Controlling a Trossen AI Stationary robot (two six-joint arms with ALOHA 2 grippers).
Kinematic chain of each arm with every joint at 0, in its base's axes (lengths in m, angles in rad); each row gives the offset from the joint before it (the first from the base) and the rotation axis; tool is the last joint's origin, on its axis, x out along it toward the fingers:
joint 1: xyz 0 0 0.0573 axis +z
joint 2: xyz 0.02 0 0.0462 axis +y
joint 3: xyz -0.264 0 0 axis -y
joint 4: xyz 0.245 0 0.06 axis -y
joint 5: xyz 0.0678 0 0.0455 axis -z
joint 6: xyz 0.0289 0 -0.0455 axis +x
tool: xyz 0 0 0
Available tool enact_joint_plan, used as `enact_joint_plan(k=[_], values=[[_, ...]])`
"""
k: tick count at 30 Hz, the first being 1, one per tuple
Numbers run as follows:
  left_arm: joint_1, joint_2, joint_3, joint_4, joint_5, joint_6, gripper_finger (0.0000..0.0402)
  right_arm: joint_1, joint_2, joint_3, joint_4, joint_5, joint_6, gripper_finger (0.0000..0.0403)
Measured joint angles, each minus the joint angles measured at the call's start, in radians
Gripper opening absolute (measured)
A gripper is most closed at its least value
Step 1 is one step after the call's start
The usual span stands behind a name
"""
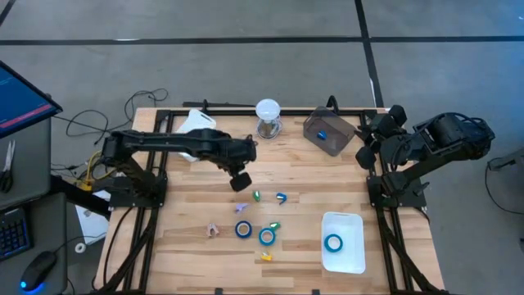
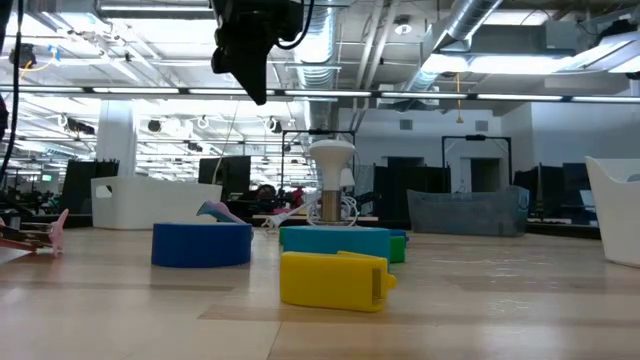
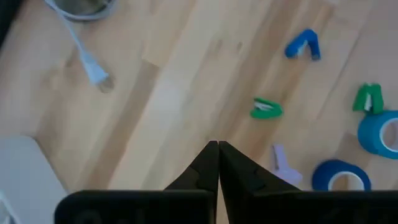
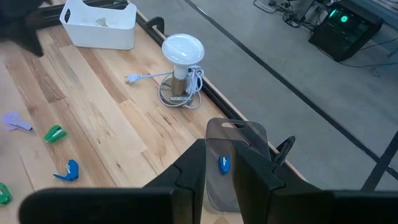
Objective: Pick and place Stapler, Stapler remover, tape
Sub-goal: Put the light blue tape into the bottom white bin
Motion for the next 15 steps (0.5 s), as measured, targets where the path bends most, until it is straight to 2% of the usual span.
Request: enact_joint_plan(k=[9,15], values=[[-0.099,-0.007,0.0,0.012,0.006,-0.038,0.0004,0.0,0.0,0.0,0.0,0.0,0.0,0.0065],[-0.142,-0.006,0.0,0.019,0.055,-0.071,0.0004,0.0,0.0,0.0,0.0,-0.001,0.0,0.0065]])
